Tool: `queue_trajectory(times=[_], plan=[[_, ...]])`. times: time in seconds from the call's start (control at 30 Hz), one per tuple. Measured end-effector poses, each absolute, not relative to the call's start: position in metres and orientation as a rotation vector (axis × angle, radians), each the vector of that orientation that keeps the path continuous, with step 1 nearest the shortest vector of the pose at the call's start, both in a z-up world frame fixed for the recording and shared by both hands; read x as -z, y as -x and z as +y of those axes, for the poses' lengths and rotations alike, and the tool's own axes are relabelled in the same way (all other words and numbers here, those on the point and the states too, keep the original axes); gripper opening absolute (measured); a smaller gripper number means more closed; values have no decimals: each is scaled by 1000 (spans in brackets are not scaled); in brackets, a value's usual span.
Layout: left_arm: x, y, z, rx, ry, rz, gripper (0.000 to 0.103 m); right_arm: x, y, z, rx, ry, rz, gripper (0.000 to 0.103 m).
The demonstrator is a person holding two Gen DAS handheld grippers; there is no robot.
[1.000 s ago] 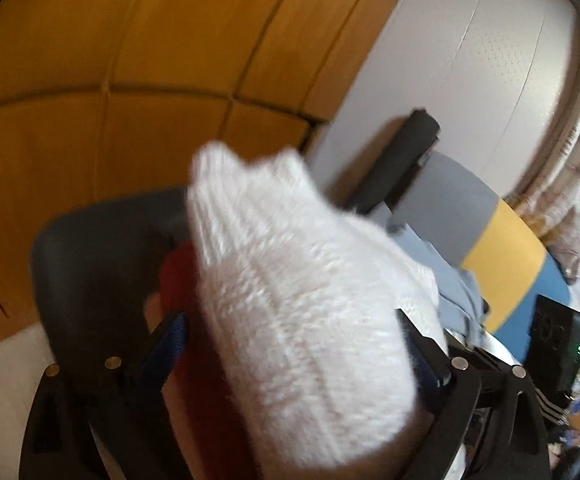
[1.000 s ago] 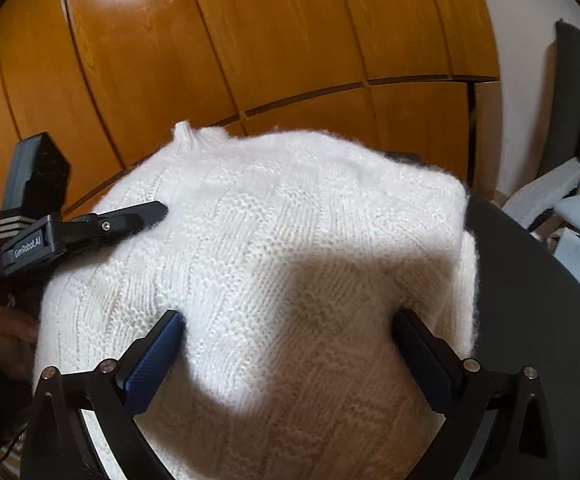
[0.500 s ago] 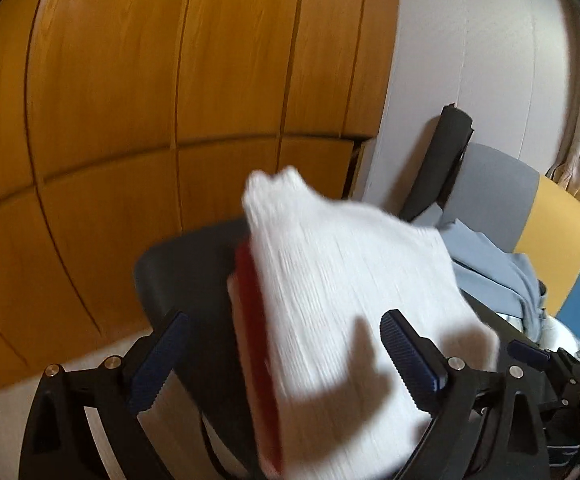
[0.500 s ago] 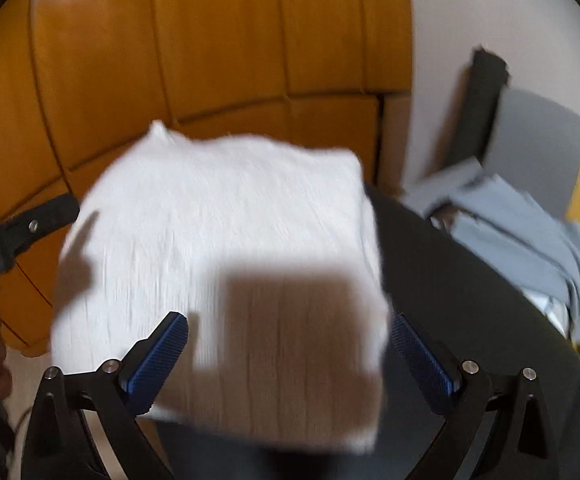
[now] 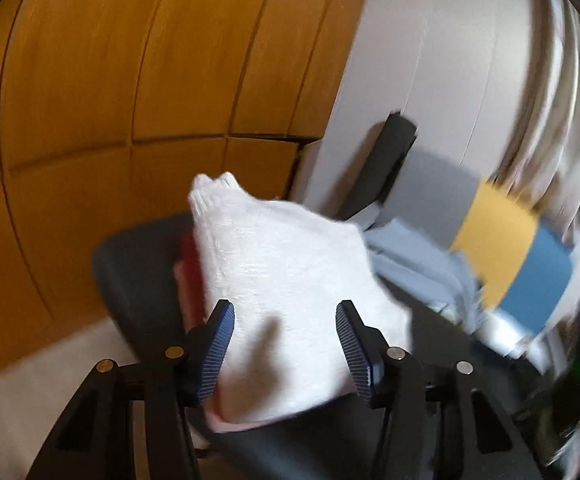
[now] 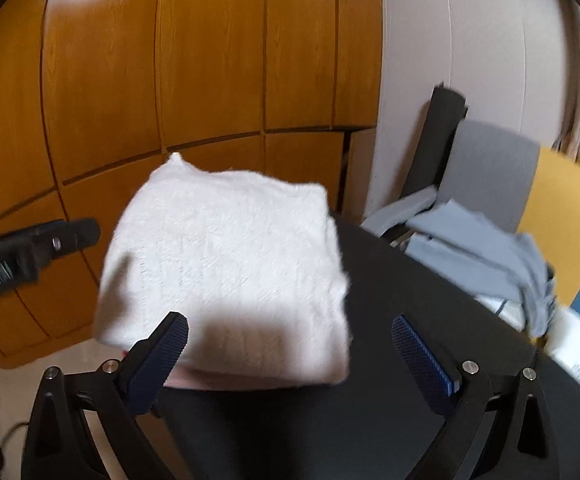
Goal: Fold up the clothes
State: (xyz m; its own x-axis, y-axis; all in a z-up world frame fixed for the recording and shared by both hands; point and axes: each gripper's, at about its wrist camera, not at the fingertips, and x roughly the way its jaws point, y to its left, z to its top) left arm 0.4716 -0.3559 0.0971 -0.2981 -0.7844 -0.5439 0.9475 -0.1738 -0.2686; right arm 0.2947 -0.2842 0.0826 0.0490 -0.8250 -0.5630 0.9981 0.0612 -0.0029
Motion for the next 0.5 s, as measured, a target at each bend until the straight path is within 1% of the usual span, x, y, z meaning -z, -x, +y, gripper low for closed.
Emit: queue_trajectory(times=[0.03, 0.1, 0.2, 0.27, 0.37, 0.5], plan=[[-96, -470, -361, 1753, -336, 684, 54, -79, -295, -285, 1455, -455, 479, 103], [-88, -462, -367, 1673, -418, 633, 54, -75, -297, -284, 1454, -448, 489, 103], [-73, -461, -375, 1654, -443, 670, 57, -69, -302, -284, 1450, -442, 516, 103], [-67, -461, -377, 1648, -444, 685, 57, -67, -305, -285, 1440, -442, 529, 103], [-67, -465, -370, 1625, -417, 660, 57, -66, -306, -287, 1440, -436, 533, 103], [-73, -465, -368, 1575, -384, 558, 56, -66, -303, -285, 1435, -454, 524, 103]])
